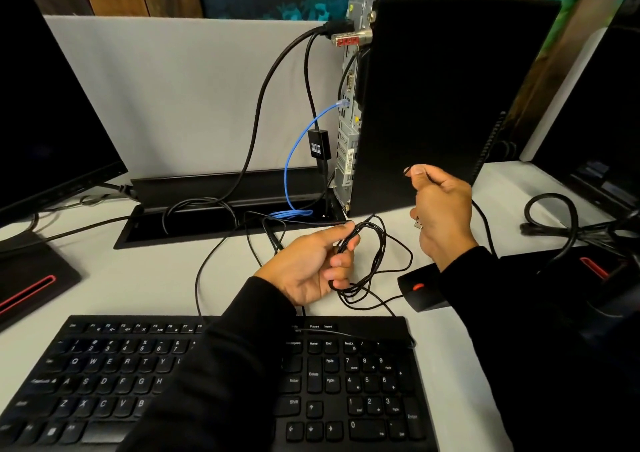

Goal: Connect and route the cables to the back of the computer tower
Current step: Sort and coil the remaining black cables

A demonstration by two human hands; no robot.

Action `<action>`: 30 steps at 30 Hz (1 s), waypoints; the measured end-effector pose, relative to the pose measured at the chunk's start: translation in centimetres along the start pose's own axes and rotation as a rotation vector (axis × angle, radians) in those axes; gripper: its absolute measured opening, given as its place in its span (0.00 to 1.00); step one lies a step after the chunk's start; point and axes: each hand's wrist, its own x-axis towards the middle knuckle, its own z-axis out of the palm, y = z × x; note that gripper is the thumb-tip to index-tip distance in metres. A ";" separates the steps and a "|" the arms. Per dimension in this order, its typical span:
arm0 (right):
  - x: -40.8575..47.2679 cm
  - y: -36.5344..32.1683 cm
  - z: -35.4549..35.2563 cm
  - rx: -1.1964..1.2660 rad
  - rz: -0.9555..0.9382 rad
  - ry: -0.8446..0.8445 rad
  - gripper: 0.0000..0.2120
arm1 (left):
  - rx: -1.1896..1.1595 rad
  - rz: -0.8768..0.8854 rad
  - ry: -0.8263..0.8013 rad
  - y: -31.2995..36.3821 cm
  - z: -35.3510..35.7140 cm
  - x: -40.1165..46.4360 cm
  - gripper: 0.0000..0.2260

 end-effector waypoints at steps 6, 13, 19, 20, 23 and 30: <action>1.2 0.1 -1.4 0.021 0.142 0.126 0.07 | 0.016 -0.023 -0.003 -0.6 0.3 0.6 0.15; 1.4 1.1 -1.6 -0.080 0.048 0.061 0.09 | -0.121 0.056 0.019 -0.7 -0.3 0.5 0.16; 0.8 1.4 -1.1 -0.553 -0.022 -0.273 0.28 | -0.387 0.248 0.004 -0.8 -0.6 0.8 0.12; 0.3 1.3 -0.9 -0.652 -0.069 -0.255 0.32 | -0.398 0.266 0.018 -0.9 -0.7 0.8 0.12; -0.4 0.6 -1.1 -0.587 -0.386 -0.082 0.23 | -0.412 0.328 0.090 -0.7 -0.6 0.8 0.12; -2.8 -0.1 -0.2 -0.287 -0.126 -0.787 0.19 | -0.359 0.369 0.181 -0.6 0.0 0.9 0.13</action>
